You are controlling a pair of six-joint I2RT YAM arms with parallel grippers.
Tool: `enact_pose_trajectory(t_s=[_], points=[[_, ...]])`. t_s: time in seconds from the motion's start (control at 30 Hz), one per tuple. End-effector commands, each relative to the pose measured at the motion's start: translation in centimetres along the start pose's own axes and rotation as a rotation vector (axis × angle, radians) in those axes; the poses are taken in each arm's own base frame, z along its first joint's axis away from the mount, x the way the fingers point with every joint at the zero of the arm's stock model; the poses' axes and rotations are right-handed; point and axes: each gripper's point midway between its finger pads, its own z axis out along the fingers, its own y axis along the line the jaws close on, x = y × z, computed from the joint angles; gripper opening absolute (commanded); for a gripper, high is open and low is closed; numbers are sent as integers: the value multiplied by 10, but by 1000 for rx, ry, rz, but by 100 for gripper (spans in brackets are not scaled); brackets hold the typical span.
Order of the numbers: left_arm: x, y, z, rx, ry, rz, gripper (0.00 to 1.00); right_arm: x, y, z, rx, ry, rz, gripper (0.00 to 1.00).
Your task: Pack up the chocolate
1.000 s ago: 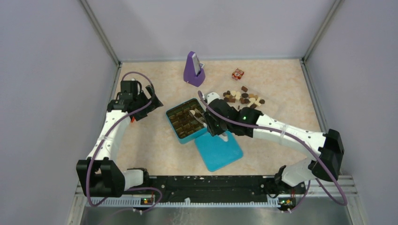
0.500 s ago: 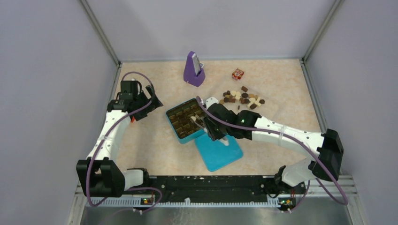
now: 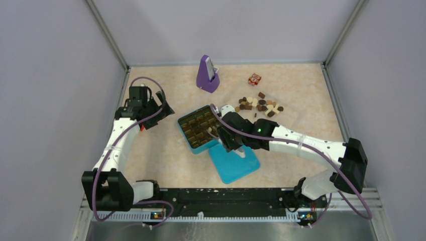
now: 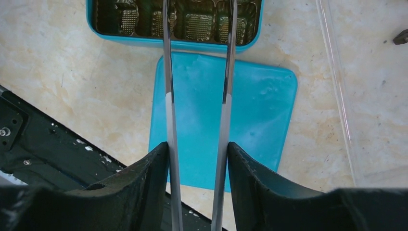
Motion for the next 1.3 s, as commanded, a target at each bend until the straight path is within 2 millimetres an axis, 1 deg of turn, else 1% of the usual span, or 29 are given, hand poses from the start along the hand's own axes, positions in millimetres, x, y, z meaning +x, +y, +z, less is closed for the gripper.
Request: enact_pose_trajectory(t_s=[0.0,0.07,0.13,0.23,0.27,0.33,0.4,0.5,0.6,0.77,0.87,1.03,1.27], points=[[-6,-3,-1,18,-28,0,99,-20,6,-4,-1,-65,8,47],[-7,-4,-1,19,-27,0,99,-22,4,-6,8,-75,13,44],[-7,-4,-1,21,-27,1,99,-29,3,-11,12,-103,25,39],[-7,-5,-2,24,-28,3,99,-46,3,-28,-8,-185,53,30],[-7,-5,-1,23,-28,2,99,-51,2,-34,-14,-212,64,29],[-7,-6,-1,25,-25,3,99,-58,0,-43,-17,-250,78,29],[-7,-6,0,30,-23,2,99,-56,-3,-42,-1,-243,78,32],[-7,-8,0,42,-20,4,99,-39,-11,-30,51,-187,88,35],[-7,-8,0,41,-19,6,99,-14,-15,-15,75,-127,106,39],[-6,-7,-1,38,-19,6,99,25,-15,9,67,-38,146,47],[-5,-6,-2,36,-21,6,99,46,-17,17,74,9,176,47],[-4,-5,-2,34,-22,6,99,75,-18,24,61,74,192,47],[-3,-6,-1,38,-16,3,99,119,-10,40,28,172,207,46]])
